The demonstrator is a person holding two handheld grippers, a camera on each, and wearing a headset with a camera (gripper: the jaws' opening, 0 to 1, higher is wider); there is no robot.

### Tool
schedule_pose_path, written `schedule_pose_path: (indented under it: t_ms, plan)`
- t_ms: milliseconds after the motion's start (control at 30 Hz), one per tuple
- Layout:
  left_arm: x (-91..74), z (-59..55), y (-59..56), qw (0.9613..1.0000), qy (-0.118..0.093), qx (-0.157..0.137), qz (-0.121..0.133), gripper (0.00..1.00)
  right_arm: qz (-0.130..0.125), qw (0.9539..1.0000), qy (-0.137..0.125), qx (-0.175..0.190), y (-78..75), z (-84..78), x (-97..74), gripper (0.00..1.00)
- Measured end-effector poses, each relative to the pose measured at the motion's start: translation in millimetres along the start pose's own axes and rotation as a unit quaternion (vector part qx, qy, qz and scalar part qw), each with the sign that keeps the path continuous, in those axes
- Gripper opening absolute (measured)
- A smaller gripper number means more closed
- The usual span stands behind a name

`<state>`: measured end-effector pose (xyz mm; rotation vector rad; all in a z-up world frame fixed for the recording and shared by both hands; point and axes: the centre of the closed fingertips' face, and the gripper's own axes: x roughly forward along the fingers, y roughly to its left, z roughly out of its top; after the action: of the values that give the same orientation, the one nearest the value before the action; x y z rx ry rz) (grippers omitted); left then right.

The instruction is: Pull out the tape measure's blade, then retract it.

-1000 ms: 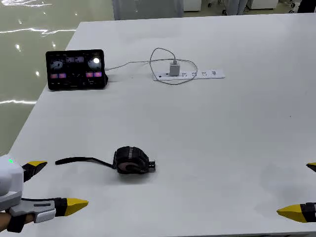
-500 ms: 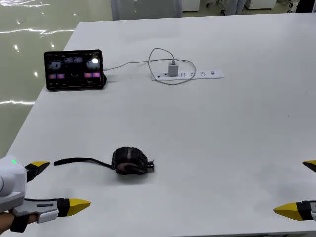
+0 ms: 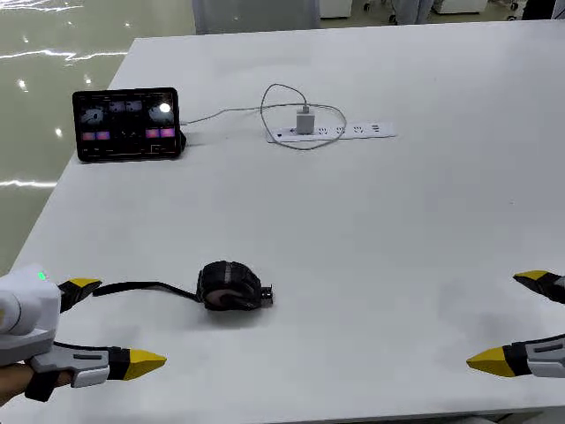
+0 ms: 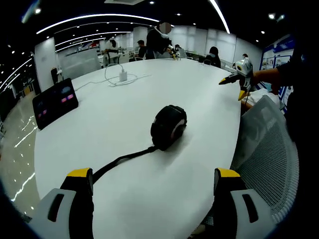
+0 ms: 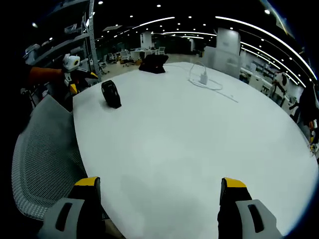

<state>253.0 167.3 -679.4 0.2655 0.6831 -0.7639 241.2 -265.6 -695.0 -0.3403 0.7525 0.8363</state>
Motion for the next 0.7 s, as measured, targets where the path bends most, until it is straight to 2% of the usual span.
schedule_pose_path:
  t_ms: [167,233,333,433,500,533,567,633,700]
  plan:
    - [11.3,7.5,-1.3,0.9995,0.016,0.013,-0.025,0.99,0.019,0.9998,-0.008,-0.008,1.1,13.0,11.6,0.99]
    - [15.9,11.6,-6.4,0.9986,0.022,0.025,-0.042,0.99,0.033,0.9994,-0.01,-0.008,2.4,17.0,16.5,0.99]
    - [22.8,13.8,-8.5,0.9969,0.037,0.05,-0.049,0.99,0.045,0.9988,-0.017,-0.004,4.6,24.5,23.7,0.99]
    - [30.2,17.2,-16.1,0.995,0.043,0.048,-0.076,0.99,0.055,0.9981,-0.022,-0.017,8.7,32.1,31.8,0.99]
    - [35.4,14.0,-15.7,0.9937,0.057,0.051,-0.082,0.99,0.061,0.9975,-0.018,-0.03,10.8,34.0,36.3,0.99]
    - [37.8,5.8,-15.2,0.9911,0.084,0.054,-0.088,0.99,0.063,0.9973,-0.011,-0.036,11.9,34.1,39.9,0.99]
    - [39.9,2.8,-14.2,0.9901,0.094,0.057,-0.087,0.99,0.064,0.9972,-0.004,-0.039,12.3,33.4,42.0,0.99]
    - [46.7,3.9,-14.9,0.9889,0.093,0.068,-0.093,0.99,0.069,0.9962,-0.003,-0.052,15.4,36.9,46.8,0.99]
    - [51.3,4.6,-15.4,0.9869,0.103,0.075,-0.099,0.99,0.075,0.9955,-0.002,-0.059,18.5,41.5,51.2,0.99]
